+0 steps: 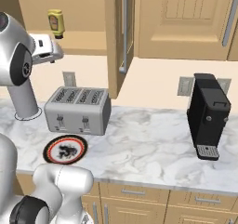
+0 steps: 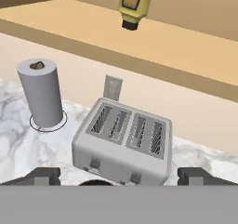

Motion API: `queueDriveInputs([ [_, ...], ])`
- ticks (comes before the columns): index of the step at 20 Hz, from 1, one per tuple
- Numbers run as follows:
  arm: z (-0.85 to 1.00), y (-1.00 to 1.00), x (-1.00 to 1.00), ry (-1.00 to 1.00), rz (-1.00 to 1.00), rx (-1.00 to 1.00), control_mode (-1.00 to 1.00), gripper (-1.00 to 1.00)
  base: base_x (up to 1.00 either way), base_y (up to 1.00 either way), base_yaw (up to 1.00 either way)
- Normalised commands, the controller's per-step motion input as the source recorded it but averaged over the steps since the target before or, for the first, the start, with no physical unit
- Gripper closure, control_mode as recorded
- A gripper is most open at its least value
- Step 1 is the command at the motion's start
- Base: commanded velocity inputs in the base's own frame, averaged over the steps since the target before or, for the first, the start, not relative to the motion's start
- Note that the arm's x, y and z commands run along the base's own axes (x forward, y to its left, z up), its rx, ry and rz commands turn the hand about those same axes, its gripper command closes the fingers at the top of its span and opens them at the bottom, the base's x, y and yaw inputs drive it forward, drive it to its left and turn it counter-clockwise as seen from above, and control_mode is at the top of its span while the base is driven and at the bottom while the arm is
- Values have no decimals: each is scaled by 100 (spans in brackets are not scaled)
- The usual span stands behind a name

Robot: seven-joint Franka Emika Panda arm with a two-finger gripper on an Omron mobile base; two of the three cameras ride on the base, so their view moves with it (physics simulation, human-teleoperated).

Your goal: Move the hot dog bun to the plate on the dining table and place the condiment next to that plate. Then navigate to the fridge and take the sausage and place it on the plate as well.

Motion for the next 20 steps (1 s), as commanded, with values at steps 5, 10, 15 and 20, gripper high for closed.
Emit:
queueDriveInputs([
  [5, 56, 1, 43, -13, 0, 19, -100, -100, 0, 0, 0],
  [10, 44, 5, 67, -8, 0, 18, -100, -100, 0, 0, 0],
  [15, 52, 25, 69, -2, 0, 5, -100, -100, 0, 0, 0],
  [20, 21, 14, 57, 0, 1, 1, -100, -100, 0, 0, 0],
])
